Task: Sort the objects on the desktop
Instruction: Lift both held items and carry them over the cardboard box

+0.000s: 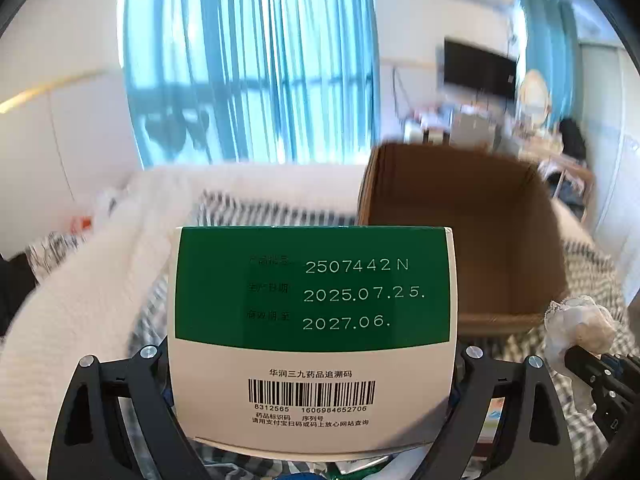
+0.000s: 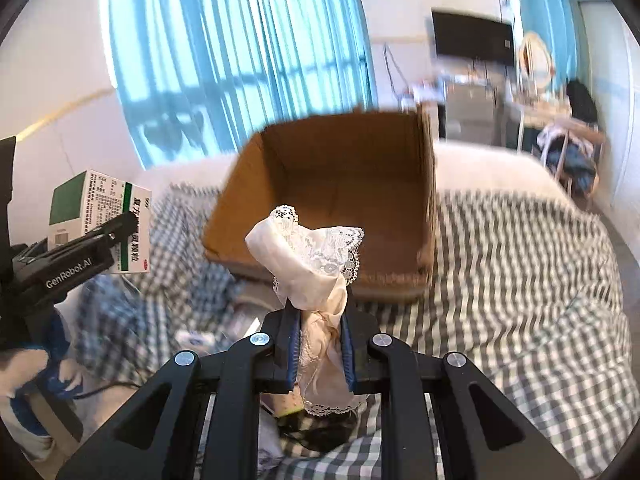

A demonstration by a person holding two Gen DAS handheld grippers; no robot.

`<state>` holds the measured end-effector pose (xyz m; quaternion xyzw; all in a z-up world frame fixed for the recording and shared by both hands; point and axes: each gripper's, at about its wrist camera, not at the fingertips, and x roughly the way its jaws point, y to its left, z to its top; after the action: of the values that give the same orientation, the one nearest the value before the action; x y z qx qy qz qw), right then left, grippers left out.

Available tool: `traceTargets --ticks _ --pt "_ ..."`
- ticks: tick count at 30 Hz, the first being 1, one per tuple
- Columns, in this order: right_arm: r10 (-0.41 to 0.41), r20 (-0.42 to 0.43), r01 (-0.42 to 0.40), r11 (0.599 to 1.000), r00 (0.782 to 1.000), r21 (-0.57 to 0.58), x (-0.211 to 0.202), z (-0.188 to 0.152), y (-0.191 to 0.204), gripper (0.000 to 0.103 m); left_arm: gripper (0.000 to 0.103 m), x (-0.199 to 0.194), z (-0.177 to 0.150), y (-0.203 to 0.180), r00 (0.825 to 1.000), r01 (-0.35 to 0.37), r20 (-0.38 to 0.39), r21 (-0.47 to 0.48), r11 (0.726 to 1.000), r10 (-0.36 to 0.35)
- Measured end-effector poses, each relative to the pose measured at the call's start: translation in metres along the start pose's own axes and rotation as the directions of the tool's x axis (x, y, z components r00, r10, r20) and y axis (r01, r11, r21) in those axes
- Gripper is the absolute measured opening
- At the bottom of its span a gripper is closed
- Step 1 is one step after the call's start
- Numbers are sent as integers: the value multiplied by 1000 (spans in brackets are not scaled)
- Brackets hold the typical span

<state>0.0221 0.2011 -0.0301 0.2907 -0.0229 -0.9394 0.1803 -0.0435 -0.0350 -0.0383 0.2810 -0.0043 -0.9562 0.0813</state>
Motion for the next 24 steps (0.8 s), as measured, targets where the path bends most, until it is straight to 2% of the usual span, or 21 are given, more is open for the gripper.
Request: traceTargets --ticks 4,7,14,24 --pt "7 71 -6 1000 997 -16 -15 16 14 16 93 -37 15 4 994 12 110 -10 1000 -10" --pt "9 126 -7 1000 992 -22 -24 21 17 16 93 -49 32 8 987 18 158 -6 1000 -17" --pt "-3 255 9 1000 967 -26 -55 54 22 16 93 -78 54 8 975 65 211 2 998 -64" --pt "16 326 -7 1000 945 -28 -71 108 26 18 93 -94 105 2 950 147 275 29 989 -149"
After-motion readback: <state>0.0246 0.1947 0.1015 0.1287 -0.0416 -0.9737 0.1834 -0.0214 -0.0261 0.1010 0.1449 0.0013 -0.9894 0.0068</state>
